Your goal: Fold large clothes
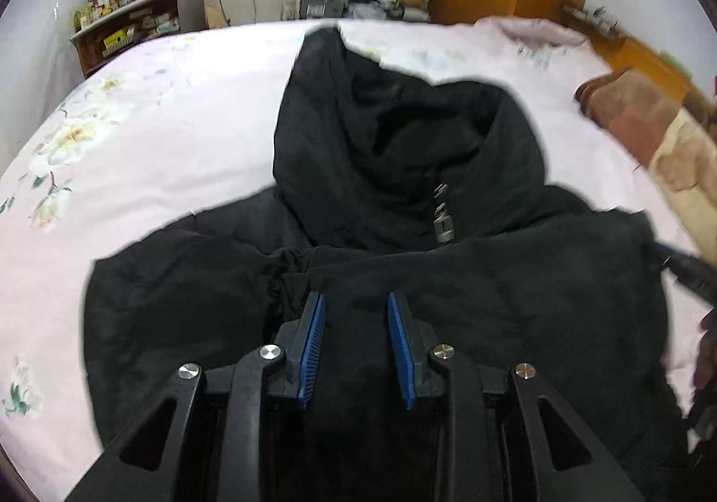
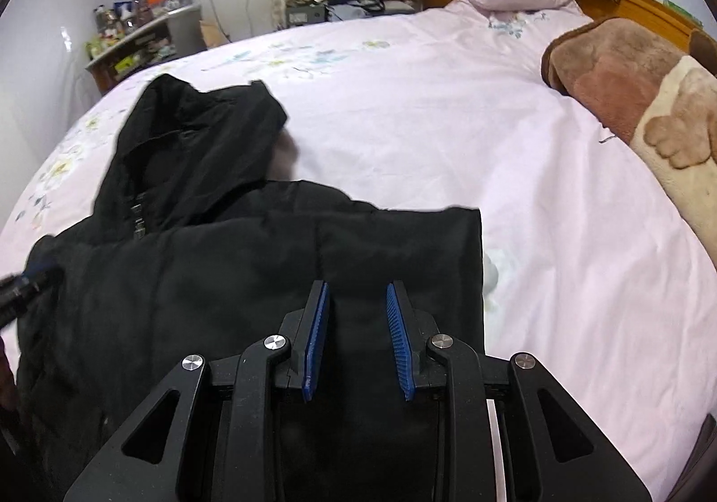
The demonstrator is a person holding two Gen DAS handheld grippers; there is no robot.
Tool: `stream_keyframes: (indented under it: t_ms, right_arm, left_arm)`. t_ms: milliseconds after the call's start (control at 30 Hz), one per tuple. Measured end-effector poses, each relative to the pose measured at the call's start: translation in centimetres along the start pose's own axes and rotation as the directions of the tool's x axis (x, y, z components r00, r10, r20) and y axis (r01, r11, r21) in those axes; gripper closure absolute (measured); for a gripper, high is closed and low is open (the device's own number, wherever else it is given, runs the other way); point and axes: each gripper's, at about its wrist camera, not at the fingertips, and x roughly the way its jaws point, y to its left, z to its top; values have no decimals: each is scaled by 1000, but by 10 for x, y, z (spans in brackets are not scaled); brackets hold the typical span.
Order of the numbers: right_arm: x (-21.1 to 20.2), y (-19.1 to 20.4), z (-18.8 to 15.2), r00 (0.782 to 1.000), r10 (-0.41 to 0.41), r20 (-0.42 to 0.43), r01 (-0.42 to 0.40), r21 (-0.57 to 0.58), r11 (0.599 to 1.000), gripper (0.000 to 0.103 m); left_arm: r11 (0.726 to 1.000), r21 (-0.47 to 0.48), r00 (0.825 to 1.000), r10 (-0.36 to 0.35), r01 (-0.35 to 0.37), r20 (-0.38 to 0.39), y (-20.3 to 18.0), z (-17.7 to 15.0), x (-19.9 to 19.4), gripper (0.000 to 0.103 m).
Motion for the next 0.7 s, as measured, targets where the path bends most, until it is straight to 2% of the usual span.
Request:
stream_keyframes:
  t_ms: [100, 200, 367, 467, 633, 700]
  right_arm:
    - [23, -2, 4, 999, -1, -39, 1, -9, 1000, 76]
    - [48, -3, -3, 995, -36, -93, 33, -39, 999, 77]
    - [55, 1, -6, 992, -69, -109, 64, -51, 997, 77]
    - [35, 4, 2, 992, -89, -91, 84, -58, 995, 77]
    - [-23, 10, -9, 1000, 27, 4, -27, -41, 999, 76]
    - [-33, 16, -21, 998, 61, 14, -61, -41, 997, 76]
  left_arm:
    - [999, 33, 1000, 31, -31, 3, 0, -7, 18, 72]
    - [999, 28, 1000, 26, -26, 3, 1, -11, 27, 72]
    - [998, 47, 999, 47, -47, 3, -4, -7, 29, 72]
    - [997, 66, 999, 33, -34, 8, -7, 2, 6, 74]
    - [996, 81, 993, -47, 38, 112, 4, -8, -55, 74]
    - [996, 71, 993, -65, 58, 96, 7, -21, -59, 74]
